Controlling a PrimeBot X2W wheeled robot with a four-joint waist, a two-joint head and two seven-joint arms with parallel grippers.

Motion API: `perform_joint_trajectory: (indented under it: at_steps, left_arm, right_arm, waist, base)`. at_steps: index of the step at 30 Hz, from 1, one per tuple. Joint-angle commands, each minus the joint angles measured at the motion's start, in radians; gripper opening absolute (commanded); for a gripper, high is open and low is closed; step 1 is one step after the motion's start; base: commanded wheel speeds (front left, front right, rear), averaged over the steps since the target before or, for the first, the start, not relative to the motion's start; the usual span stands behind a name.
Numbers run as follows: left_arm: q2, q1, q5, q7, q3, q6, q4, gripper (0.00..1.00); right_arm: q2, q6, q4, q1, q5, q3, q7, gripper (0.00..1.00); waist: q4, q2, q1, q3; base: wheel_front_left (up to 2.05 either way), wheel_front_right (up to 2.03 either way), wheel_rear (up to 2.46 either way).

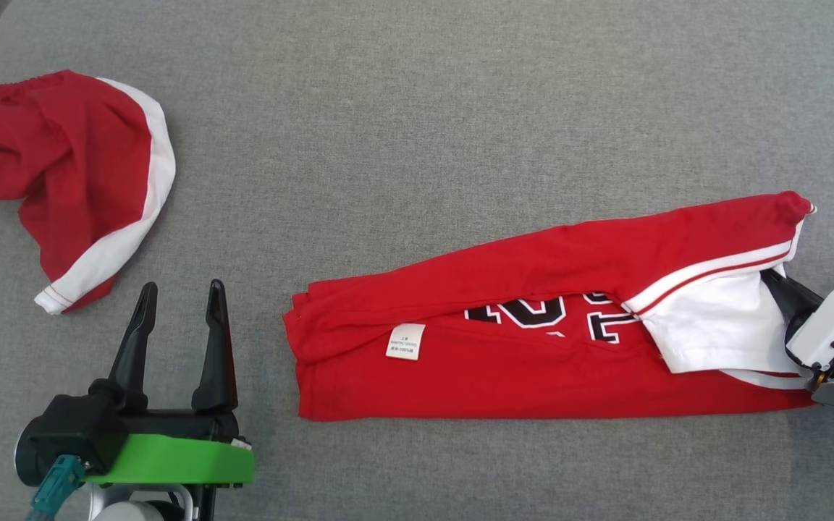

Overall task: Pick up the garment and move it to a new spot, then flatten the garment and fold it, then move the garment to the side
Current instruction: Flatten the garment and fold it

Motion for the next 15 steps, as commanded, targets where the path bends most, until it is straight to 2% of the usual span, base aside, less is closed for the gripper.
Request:
perform_joint_trajectory:
  at_steps: [1,9,15]
  left_arm:
    - [-0.003,0.003,0.002,-0.005,0.003,-0.009,-0.002,1.00]
    - [0.026,0.007,0.003,0.005,0.013,-0.018,-0.013,1.00]
    - [0.039,0.017,0.006,0.017,0.003,-0.022,-0.016,1.00]
  right_arm:
    - [0.018,0.006,0.008,0.026,0.019,0.011,0.013,0.00]
    - [-0.059,0.004,-0.040,0.034,0.038,-0.130,0.031,0.00]
    - [-0.113,0.004,-0.003,0.043,-0.009,-0.340,0.047,0.00]
  waist:
    - [-0.013,0.0000,0.0000,-0.015]
    - [-0.066,0.0000,0.0000,-0.052]
    - [-0.096,0.0000,0.0000,-0.072]
  base:
    - [0.00,0.00,0.00]
    - [0.00,0.00,0.00]
    - [0.00,0.00,0.00]
